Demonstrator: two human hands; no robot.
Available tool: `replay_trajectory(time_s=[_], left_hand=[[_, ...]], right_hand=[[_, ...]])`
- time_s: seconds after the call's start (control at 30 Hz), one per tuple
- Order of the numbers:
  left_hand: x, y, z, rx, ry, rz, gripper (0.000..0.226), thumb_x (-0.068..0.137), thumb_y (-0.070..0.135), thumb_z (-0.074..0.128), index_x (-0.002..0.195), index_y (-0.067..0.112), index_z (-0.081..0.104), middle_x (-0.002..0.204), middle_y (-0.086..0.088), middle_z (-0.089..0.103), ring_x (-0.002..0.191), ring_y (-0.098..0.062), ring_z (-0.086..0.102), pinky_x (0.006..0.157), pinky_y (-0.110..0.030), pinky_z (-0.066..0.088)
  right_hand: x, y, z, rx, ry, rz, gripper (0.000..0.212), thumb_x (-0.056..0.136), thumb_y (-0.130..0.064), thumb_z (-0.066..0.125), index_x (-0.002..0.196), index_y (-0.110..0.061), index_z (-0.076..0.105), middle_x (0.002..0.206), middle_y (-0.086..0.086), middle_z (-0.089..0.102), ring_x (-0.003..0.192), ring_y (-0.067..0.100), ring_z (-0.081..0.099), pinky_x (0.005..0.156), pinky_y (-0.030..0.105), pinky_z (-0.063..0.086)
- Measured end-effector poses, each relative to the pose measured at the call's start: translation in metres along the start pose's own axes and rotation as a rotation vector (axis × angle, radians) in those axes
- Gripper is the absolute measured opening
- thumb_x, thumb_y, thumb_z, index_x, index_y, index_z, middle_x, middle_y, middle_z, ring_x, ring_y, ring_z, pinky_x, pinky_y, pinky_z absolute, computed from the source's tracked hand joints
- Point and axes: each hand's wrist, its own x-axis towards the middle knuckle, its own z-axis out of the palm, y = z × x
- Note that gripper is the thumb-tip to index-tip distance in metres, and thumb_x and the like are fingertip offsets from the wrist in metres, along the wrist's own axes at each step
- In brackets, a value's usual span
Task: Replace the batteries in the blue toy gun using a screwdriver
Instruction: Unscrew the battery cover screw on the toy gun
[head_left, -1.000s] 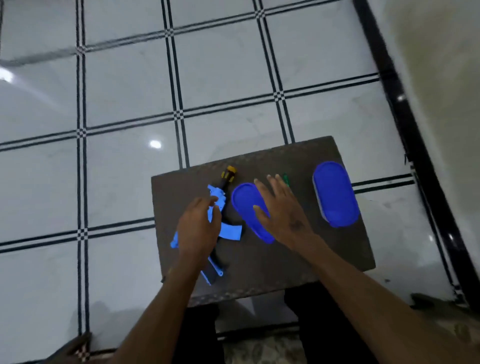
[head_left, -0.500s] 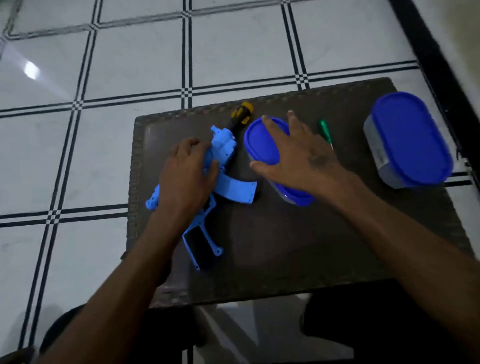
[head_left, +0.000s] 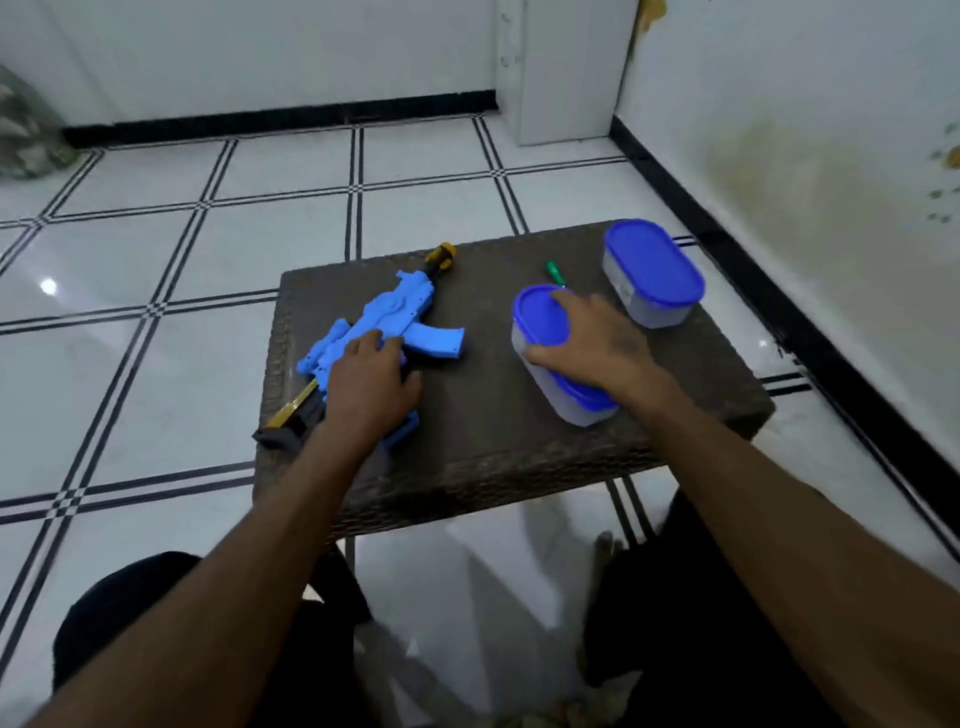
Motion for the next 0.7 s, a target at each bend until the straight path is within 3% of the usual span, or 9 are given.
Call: replay_trajectory(time_s=[0.2, 0.33, 0.7], left_hand=[[-0.007, 0.004, -0.001, 0.019, -0.041, 0.004, 0.056, 0.093, 0.038, 0.056, 0.139, 0.007, 0.047, 0.143, -0.019, 0.042, 0.13, -0.039, 0.039, 0.099, -0.048, 0.04], [-0.009, 0.008, -0.002, 0.017, -0.039, 0.003, 0.058, 0.093, 0.038, 0.056, 0.14, 0.008, 0.045, 0.144, -0.019, 0.041, 0.13, -0.038, 0.038, 0.098, -0.048, 0.041], [-0.002, -0.01, -0.003, 0.004, -0.017, -0.058, 0.05, 0.091, 0.038, 0.059, 0.134, 0.013, 0.051, 0.142, -0.016, 0.043, 0.13, -0.036, 0.04, 0.099, -0.048, 0.041]], right_hand=[[-0.05, 0.063, -0.007, 0.025, 0.087, 0.215, 0.081, 0.076, -0.064, 0.064, 0.144, -0.026, 0.039, 0.138, 0.015, 0.046, 0.122, 0.037, 0.052, 0.098, 0.045, 0.047], [-0.055, 0.081, -0.016, 0.056, 0.134, 0.308, 0.082, 0.079, -0.062, 0.065, 0.145, -0.024, 0.038, 0.141, 0.018, 0.044, 0.124, 0.038, 0.05, 0.1, 0.046, 0.044], [-0.024, 0.088, -0.022, 0.047, 0.18, 0.335, 0.083, 0.08, -0.062, 0.065, 0.146, -0.022, 0.034, 0.136, 0.019, 0.045, 0.119, 0.038, 0.051, 0.095, 0.045, 0.045]])
